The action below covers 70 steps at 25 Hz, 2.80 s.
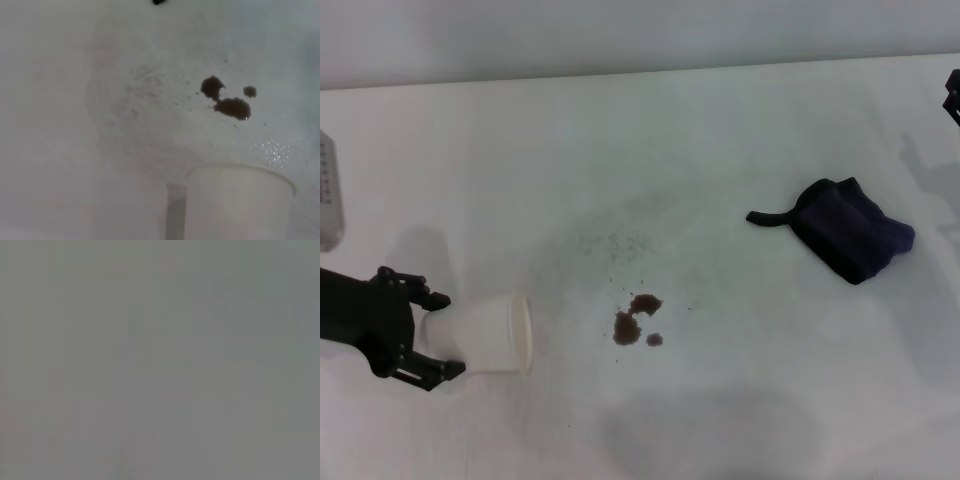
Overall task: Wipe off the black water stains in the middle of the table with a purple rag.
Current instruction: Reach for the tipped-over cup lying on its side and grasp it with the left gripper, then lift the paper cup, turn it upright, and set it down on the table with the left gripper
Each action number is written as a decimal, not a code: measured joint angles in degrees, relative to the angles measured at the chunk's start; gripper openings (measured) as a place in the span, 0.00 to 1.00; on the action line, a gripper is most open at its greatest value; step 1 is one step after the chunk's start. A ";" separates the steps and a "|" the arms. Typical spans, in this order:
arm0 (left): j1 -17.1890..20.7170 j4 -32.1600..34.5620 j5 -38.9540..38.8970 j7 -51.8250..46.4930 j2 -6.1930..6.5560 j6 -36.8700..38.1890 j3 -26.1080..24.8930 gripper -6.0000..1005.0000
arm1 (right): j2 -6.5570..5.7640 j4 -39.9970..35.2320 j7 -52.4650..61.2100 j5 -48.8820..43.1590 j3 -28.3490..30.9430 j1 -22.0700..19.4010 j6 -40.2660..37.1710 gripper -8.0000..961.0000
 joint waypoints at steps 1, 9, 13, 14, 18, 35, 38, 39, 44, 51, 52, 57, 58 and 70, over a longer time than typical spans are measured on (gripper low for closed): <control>0.07 -0.55 -0.12 0.01 -0.01 0.77 0.65 0.85 | 0.00 0.00 0.09 -0.01 -0.13 0.00 0.03 0.88; 1.19 -1.80 -0.79 1.16 -0.20 6.13 4.23 0.84 | 0.00 -0.25 0.65 -0.01 -1.03 0.07 0.08 0.88; 1.13 -1.86 -1.69 1.63 -0.19 7.37 6.22 0.84 | 0.00 -0.77 0.67 -0.02 -1.06 0.32 0.08 0.88; 1.12 -1.74 -1.98 1.80 -0.18 7.66 6.72 0.84 | 0.00 -0.79 0.67 -0.01 -1.12 0.30 0.08 0.88; 1.03 -1.61 -2.85 2.52 -0.15 8.54 7.55 0.84 | 0.00 -0.93 1.21 -0.01 -1.81 0.08 0.09 0.88; 4.50 -1.03 -19.26 9.88 -0.04 12.94 3.84 0.72 | 0.00 -1.30 1.46 -0.01 -2.57 0.06 0.18 0.88; 5.04 -4.74 -27.01 13.19 -0.06 13.96 1.40 0.70 | 0.00 -1.04 1.48 -0.01 -3.20 0.34 0.18 0.88; 5.01 -6.27 -29.18 13.92 -0.04 14.31 1.10 0.69 | 0.00 -0.99 1.48 -0.01 -3.24 0.36 0.18 0.88; 4.46 -15.31 -38.58 17.52 -0.27 17.41 0.26 0.66 | 0.00 -0.92 1.37 -0.01 -3.30 0.44 0.18 0.88; 3.19 -26.99 -46.96 23.68 -0.44 18.98 0.85 0.66 | 0.00 -0.74 1.22 -0.01 -3.32 0.56 0.16 0.88; 3.33 -28.02 -47.61 24.77 -0.45 18.97 0.85 0.66 | 0.00 -0.72 1.23 -0.01 -3.32 0.57 0.16 0.88; 4.91 -32.34 -50.53 29.99 -0.66 19.01 0.81 0.66 | 0.00 -0.70 1.20 -0.01 -3.32 0.58 0.22 0.88; 5.56 -32.73 -51.41 31.17 -0.65 19.01 0.80 0.66 | 0.00 -0.70 1.21 -0.01 -3.32 0.58 0.26 0.88; 9.22 -35.10 -53.77 35.74 -0.58 23.58 0.70 0.65 | 0.00 -0.70 1.15 -0.01 -3.48 0.16 0.92 0.88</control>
